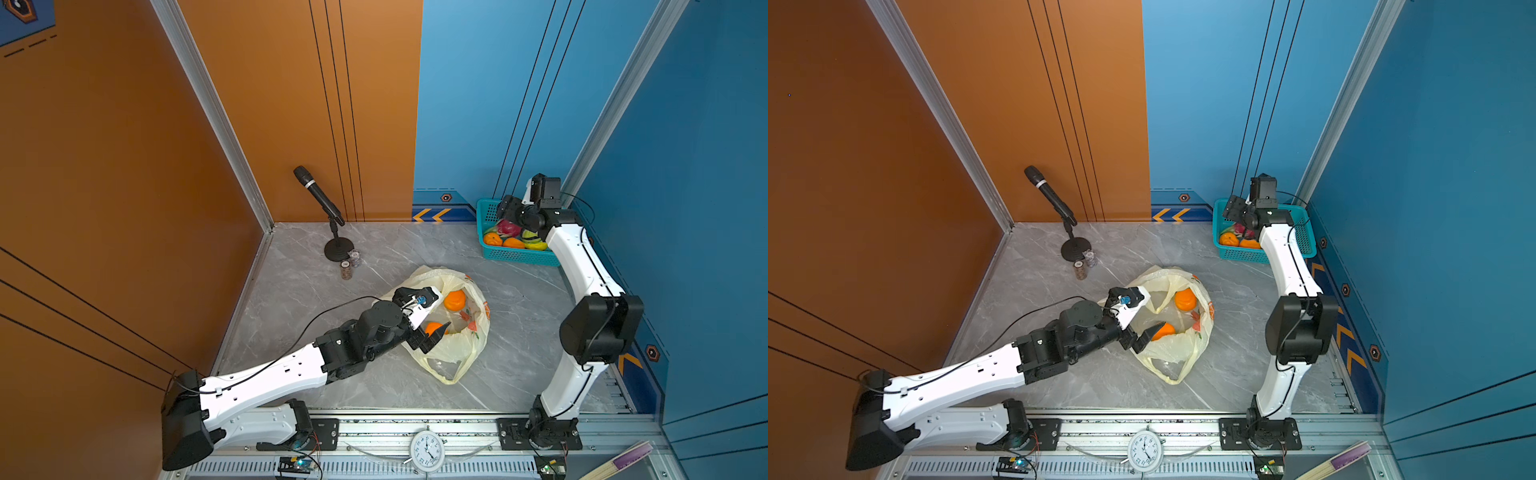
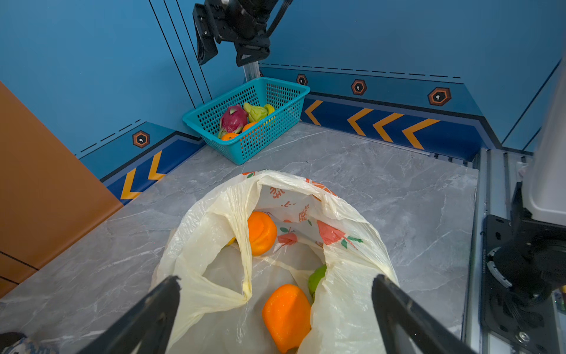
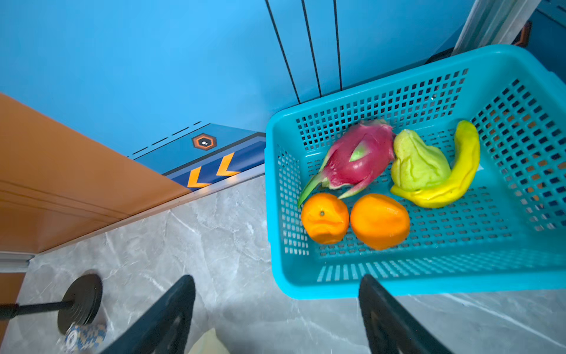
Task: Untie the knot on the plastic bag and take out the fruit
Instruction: 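Move the right gripper back toward the bag, then grasp an orange in the bag with the left gripper while the right holds the rim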
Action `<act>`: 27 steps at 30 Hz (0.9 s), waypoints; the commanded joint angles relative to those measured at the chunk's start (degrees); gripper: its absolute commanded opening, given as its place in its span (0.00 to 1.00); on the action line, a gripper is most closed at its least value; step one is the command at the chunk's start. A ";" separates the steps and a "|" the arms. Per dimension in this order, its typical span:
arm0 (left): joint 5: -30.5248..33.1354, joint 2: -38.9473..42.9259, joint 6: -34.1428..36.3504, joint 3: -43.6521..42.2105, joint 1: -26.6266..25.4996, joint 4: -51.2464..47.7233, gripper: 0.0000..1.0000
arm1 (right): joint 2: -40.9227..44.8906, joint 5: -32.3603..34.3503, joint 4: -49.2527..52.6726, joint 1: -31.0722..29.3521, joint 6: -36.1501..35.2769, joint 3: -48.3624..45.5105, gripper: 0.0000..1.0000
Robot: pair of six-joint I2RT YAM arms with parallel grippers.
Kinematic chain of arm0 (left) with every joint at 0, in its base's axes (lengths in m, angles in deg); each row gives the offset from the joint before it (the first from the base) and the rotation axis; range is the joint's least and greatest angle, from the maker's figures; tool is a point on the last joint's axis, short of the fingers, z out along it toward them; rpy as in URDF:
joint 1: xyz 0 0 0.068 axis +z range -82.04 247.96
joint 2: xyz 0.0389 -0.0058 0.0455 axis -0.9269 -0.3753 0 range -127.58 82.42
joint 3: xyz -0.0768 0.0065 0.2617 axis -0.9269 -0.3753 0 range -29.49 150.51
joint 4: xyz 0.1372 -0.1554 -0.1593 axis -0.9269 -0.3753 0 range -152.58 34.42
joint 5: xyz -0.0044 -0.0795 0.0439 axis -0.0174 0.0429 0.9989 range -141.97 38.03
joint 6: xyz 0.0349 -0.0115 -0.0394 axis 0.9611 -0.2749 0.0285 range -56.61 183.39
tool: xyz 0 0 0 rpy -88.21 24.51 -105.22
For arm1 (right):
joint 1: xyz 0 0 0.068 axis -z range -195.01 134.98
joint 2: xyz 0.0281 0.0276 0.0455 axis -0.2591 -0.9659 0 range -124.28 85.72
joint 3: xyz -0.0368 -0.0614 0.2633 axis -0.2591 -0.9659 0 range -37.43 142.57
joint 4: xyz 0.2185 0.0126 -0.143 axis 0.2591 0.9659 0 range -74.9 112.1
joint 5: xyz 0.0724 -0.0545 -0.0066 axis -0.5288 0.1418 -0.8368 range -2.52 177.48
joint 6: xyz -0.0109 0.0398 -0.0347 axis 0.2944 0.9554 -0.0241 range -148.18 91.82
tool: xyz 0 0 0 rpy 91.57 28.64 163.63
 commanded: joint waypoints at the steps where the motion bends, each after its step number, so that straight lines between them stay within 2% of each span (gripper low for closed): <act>1: 1.46 -1.00 -3.88 2.29 0.25 -3.70 0.98 | 7.65 -1.18 -3.78 -1.26 1.61 -8.53 0.86; 10: 2.21 -4.21 -5.62 2.94 0.66 -5.66 0.99 | 30.22 -1.58 -4.30 -6.29 2.52 -29.95 0.90; 16: 5.17 -7.62 -8.71 2.92 1.79 -6.47 0.99 | 41.90 3.17 -0.86 -12.69 3.27 -39.54 0.94; 22: 5.23 -10.70 -12.02 1.82 2.81 -5.36 0.98 | 48.81 6.42 2.64 -19.90 7.79 -46.14 0.95; 27: 4.72 -12.10 -15.30 0.12 2.98 -4.36 0.88 | 51.60 10.44 3.71 -27.76 13.17 -51.80 0.96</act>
